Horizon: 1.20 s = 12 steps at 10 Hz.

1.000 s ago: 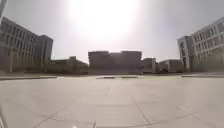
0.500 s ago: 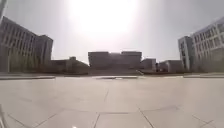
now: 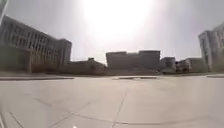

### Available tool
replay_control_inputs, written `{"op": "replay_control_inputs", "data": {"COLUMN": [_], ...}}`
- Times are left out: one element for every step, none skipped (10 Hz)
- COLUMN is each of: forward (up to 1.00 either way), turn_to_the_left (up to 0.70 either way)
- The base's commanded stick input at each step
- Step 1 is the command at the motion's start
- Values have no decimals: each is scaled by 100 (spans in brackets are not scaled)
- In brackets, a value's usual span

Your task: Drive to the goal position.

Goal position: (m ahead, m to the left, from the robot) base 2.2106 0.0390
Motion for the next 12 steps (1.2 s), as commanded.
{"op": "replay_control_inputs", "data": {"forward": [70, 70, 70, 70, 70, 70, 70, 70, 70, 70, 70, 70], "turn_to_the_left": [5, 0, 0, 0, 0, 0, 0, 0, 0, 0, 0, 0]}}
